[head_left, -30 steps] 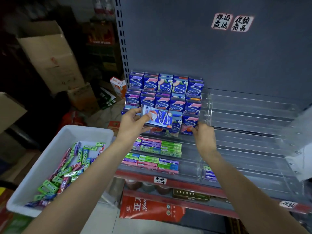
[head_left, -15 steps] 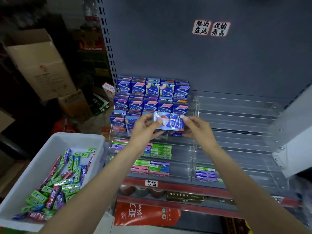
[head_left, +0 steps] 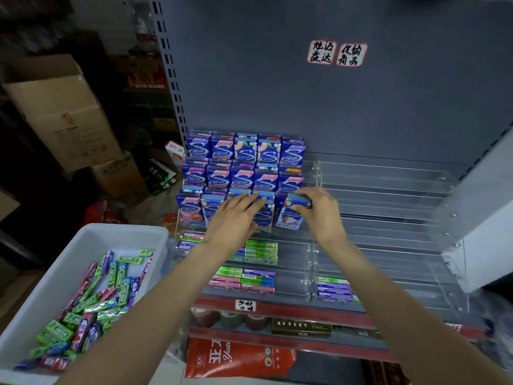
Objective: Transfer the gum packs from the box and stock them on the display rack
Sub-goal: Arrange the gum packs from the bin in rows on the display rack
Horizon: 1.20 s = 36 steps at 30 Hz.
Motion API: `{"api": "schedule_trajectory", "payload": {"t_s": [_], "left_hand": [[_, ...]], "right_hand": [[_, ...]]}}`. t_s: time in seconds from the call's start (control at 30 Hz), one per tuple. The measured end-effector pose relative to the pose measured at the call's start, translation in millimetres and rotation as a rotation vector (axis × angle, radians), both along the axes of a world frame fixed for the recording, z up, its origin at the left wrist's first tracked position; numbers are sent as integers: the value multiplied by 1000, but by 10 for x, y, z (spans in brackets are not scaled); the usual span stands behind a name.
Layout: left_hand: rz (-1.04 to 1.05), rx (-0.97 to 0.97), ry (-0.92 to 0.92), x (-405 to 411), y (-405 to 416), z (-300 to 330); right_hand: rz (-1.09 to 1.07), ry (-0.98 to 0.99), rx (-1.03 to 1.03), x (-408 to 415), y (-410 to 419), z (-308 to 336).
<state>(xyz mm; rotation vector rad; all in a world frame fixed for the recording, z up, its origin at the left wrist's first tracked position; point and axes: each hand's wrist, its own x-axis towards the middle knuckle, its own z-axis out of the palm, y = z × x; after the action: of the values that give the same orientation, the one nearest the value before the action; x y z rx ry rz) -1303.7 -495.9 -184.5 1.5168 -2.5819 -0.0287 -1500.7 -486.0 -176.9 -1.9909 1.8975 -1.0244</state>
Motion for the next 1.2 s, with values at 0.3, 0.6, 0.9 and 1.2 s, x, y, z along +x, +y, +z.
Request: {"api": "schedule_trajectory", "payload": {"t_s": [0.3, 0.6, 0.9, 1.2], "left_hand": [[29, -34, 90, -30, 28, -47], [13, -228, 307, 151, 159, 19], [424, 4, 592, 1779, 627, -455], [664, 440, 536, 3641, 288, -1362]], "right_hand": [[-6, 239, -83, 193, -1, -211], [63, 225, -163, 481, 238, -47], [426, -7, 211, 1960, 332, -289], [409, -57, 595, 3724, -88, -1236]]}}
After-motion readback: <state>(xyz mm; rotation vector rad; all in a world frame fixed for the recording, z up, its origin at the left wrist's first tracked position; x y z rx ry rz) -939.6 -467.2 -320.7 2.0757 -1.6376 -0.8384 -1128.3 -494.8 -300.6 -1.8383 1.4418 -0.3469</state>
